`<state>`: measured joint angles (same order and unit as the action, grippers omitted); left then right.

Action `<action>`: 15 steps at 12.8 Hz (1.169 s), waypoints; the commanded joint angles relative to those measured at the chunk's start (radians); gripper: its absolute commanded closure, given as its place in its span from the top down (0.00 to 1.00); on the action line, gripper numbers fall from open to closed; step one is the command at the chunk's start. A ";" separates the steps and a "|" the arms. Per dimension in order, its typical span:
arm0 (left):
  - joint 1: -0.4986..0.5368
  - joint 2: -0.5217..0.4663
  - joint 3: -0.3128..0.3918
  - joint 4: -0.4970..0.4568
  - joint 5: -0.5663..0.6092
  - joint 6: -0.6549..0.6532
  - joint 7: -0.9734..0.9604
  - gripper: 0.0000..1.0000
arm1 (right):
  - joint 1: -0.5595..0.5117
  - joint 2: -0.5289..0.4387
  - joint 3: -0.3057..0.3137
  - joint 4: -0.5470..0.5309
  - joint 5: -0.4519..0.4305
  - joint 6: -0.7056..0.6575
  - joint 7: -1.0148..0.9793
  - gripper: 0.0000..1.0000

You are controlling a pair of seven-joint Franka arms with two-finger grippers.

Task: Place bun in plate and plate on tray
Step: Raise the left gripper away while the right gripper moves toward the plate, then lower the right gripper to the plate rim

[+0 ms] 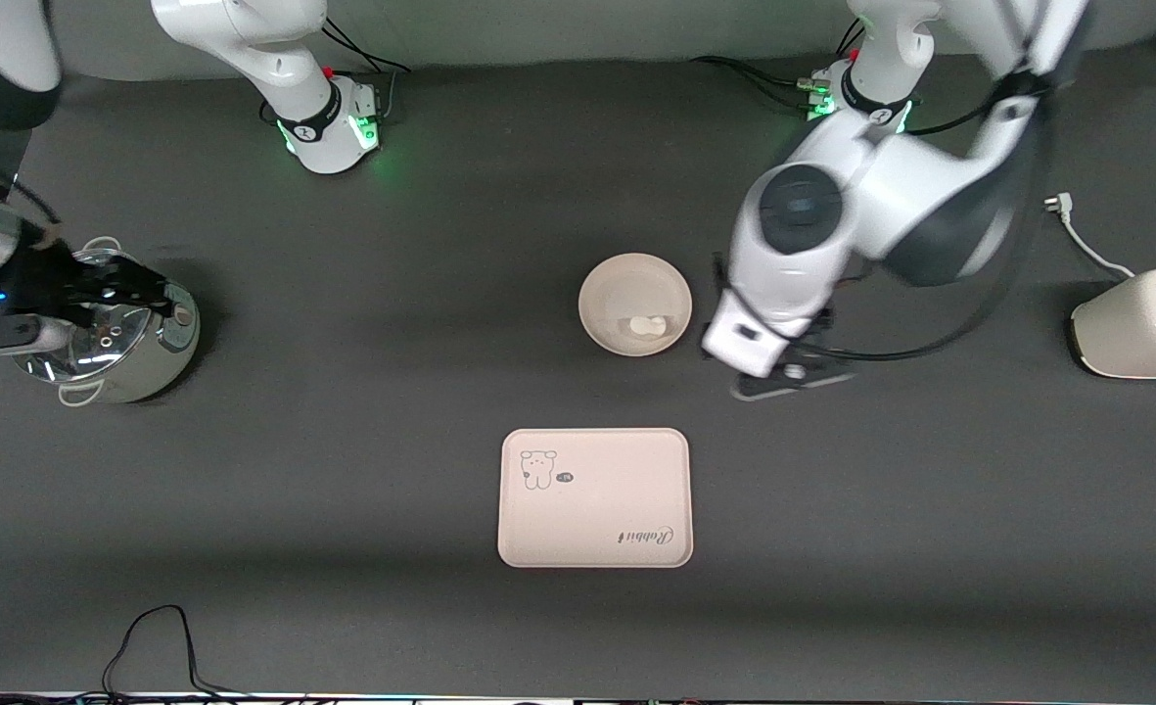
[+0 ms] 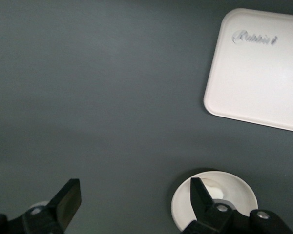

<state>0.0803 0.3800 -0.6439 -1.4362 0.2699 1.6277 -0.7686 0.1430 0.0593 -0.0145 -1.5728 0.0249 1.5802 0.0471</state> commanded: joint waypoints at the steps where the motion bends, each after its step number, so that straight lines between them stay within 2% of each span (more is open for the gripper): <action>1: 0.209 -0.059 -0.010 0.037 -0.086 -0.090 0.327 1.00 | 0.191 -0.013 -0.005 -0.012 0.010 0.000 0.219 1.00; 3: 0.349 -0.095 -0.006 0.025 -0.124 -0.142 0.452 1.00 | 0.340 0.002 -0.005 -0.006 0.050 0.030 0.386 1.00; 4: 0.375 -0.116 -0.005 0.013 -0.118 -0.156 0.460 1.00 | 0.415 0.013 -0.005 -0.004 0.052 0.059 0.481 1.00; 7: 0.404 -0.179 0.006 -0.065 -0.100 -0.154 0.517 1.00 | 0.579 0.072 -0.004 0.020 0.052 0.127 0.672 1.00; 10: 0.417 -0.185 0.003 -0.069 -0.101 -0.158 0.575 1.00 | 0.638 0.128 -0.002 0.040 0.067 0.170 0.708 1.00; 12: 0.418 -0.185 0.004 -0.069 -0.101 -0.150 0.584 1.00 | 0.638 0.119 -0.004 -0.065 0.142 0.290 0.683 1.00; 14: 0.447 -0.179 0.010 -0.069 -0.104 -0.140 0.653 1.00 | 0.636 0.096 -0.008 -0.221 0.225 0.467 0.598 1.00; 15: 0.418 -0.197 0.067 -0.072 -0.116 -0.126 0.681 1.00 | 0.638 0.096 -0.008 -0.299 0.266 0.565 0.570 1.00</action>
<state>0.4955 0.2331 -0.6280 -1.4715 0.1683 1.4717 -0.1591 0.7777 0.1902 -0.0159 -1.7239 0.2206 2.0029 0.6826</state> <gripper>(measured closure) 0.000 0.000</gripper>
